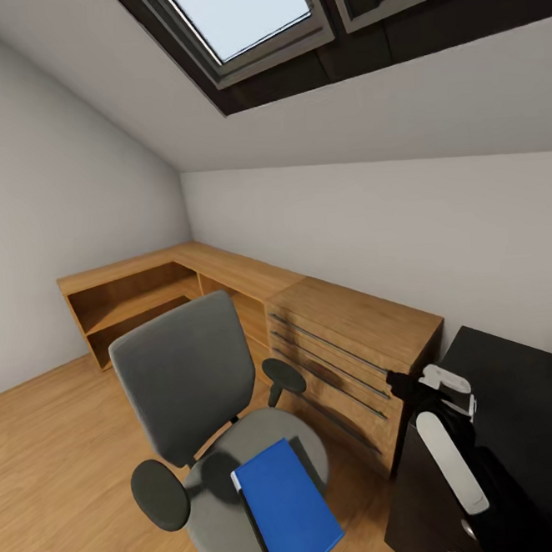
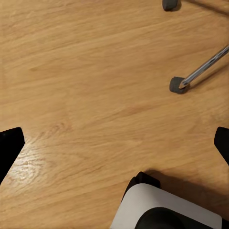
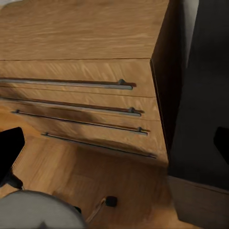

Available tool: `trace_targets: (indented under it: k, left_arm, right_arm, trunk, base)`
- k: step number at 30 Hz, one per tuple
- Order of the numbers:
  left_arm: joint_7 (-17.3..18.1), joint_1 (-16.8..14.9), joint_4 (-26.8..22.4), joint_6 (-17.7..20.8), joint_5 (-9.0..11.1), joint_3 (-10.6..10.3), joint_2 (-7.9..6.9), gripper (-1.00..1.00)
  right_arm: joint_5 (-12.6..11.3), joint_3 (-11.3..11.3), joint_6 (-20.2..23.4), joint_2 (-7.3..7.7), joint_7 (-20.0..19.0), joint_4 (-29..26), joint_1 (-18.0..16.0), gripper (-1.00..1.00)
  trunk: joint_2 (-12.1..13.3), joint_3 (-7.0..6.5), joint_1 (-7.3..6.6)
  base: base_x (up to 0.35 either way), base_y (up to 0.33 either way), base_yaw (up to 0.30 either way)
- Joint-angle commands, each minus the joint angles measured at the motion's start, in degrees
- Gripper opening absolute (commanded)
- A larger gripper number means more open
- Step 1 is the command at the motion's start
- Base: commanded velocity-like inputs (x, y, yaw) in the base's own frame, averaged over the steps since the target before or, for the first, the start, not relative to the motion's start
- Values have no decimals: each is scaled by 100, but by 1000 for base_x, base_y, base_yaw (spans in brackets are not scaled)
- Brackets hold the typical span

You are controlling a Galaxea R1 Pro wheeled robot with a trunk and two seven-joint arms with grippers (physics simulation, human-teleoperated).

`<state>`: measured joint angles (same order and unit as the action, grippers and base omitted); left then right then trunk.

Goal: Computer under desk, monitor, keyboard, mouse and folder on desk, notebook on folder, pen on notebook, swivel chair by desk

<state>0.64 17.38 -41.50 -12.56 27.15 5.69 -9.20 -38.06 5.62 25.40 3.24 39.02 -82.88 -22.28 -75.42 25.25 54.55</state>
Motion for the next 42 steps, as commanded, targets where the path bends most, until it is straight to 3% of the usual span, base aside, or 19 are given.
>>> trace_targets:
  k: [1, 2, 14, 15, 20, 42]
  left_arm:
    - [7, 2, -7, -6, 53, -7, -2, 100]
    - [7, 2, -7, -4, 53, -7, -3, 100]
    - [7, 2, -7, -1, 53, -7, -3, 100]
    - [7, 2, -7, -3, 55, -5, -3, 100]
    - [7, 2, -7, -8, 60, 0, -3, 100]
    - [7, 2, -6, -10, 71, 11, -3, 100]
  right_arm:
    - [-35, 20, 17, 1, 49, -34, 8, 100]
    - [-19, 136, -3, -15, 160, -155, 101, 100]
    - [-15, 216, -21, -20, 257, -167, 110, 100]
    - [-10, 307, -32, -20, 262, -167, 110, 100]
    - [-8, 327, -29, -18, 257, -167, 110, 100]
    - [-8, 317, -35, 1, 246, -152, 110, 100]
  trunk:
    - [-3, 5, 0]
    - [-3, 5, 0]
    - [-3, 23, 0]
    - [-3, 28, 0]
    - [-3, 46, 0]
    - [-3, 41, 0]
  base:
    - [0, 0, 0]
    - [-56, 0, 249]
    - [-270, 0, 266]
    - [-90, 0, 228]
    - [-44, 0, 158]
    - [-195, 215, -30]
